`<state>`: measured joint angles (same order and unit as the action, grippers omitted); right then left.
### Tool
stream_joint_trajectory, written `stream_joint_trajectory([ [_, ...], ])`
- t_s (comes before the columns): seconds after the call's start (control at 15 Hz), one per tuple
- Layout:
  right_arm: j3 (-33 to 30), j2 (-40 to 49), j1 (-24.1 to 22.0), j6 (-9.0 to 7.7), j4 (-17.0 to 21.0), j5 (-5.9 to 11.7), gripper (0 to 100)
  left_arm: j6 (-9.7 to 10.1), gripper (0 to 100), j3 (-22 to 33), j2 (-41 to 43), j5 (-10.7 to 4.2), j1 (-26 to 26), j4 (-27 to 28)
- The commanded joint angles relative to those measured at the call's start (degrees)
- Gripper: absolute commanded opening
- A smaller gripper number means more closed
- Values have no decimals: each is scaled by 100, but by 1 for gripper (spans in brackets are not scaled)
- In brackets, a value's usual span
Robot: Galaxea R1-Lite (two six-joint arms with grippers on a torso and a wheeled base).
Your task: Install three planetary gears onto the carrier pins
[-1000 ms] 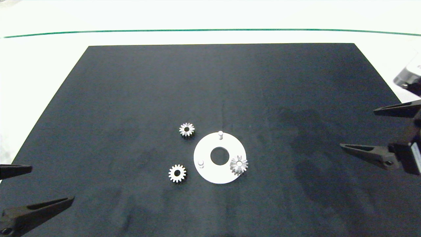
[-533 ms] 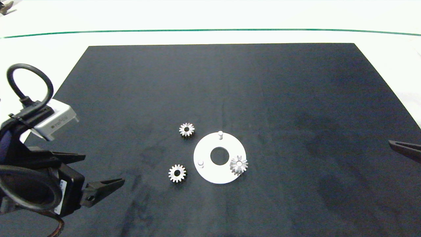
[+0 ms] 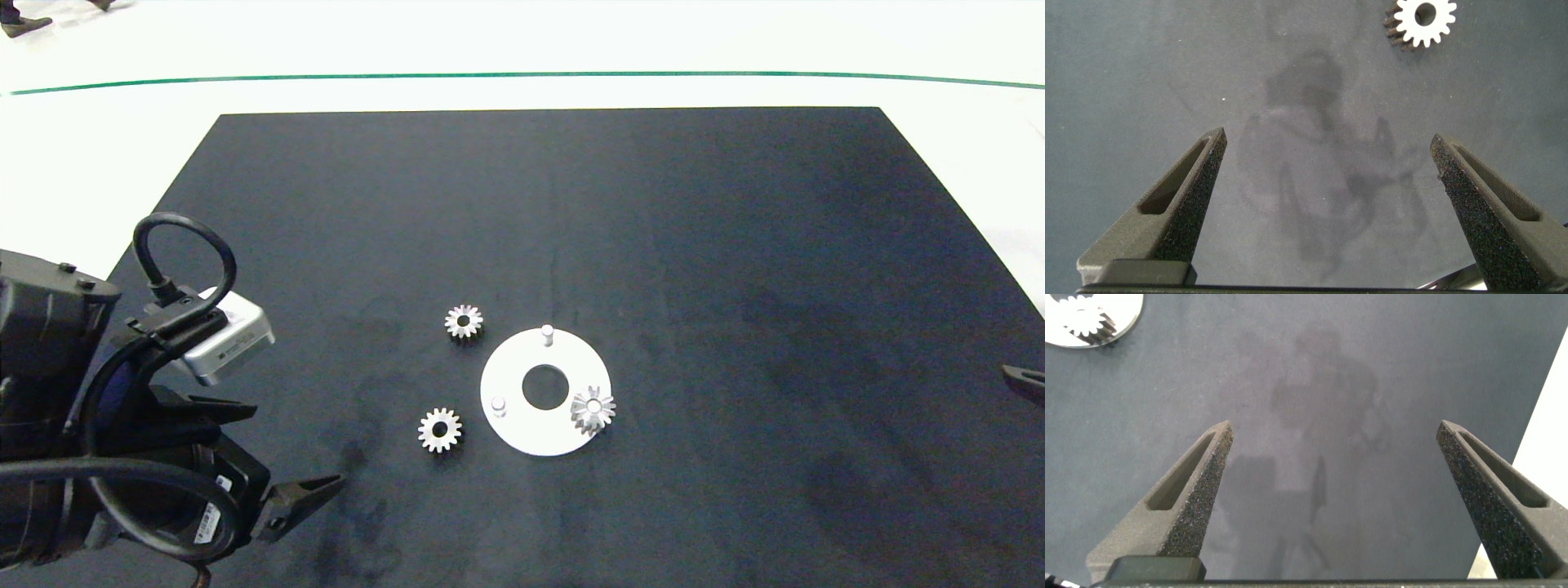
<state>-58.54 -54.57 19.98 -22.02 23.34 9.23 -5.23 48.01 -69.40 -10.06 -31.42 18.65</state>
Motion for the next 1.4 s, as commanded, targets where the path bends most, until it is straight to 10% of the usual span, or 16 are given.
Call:
stream_joint_trajectory([
  [0.07, 62, 130, -3, -4, 3, 9, 100, -40, 100, 7, -74, -14, -49, 51],
  [0.6, 229, 350, -20, -4, 3, 70, 100, -136, 100, 200, -328, -23, -409, 174],
  [0.8, 247, 385, -20, -13, 3, 53, 100, -127, 100, 218, -698, -330, -594, 156],
  [1.4, 370, 737, 6, -13, 12, 18, 100, -83, 100, 596, -1260, -418, -1104, -248],
])
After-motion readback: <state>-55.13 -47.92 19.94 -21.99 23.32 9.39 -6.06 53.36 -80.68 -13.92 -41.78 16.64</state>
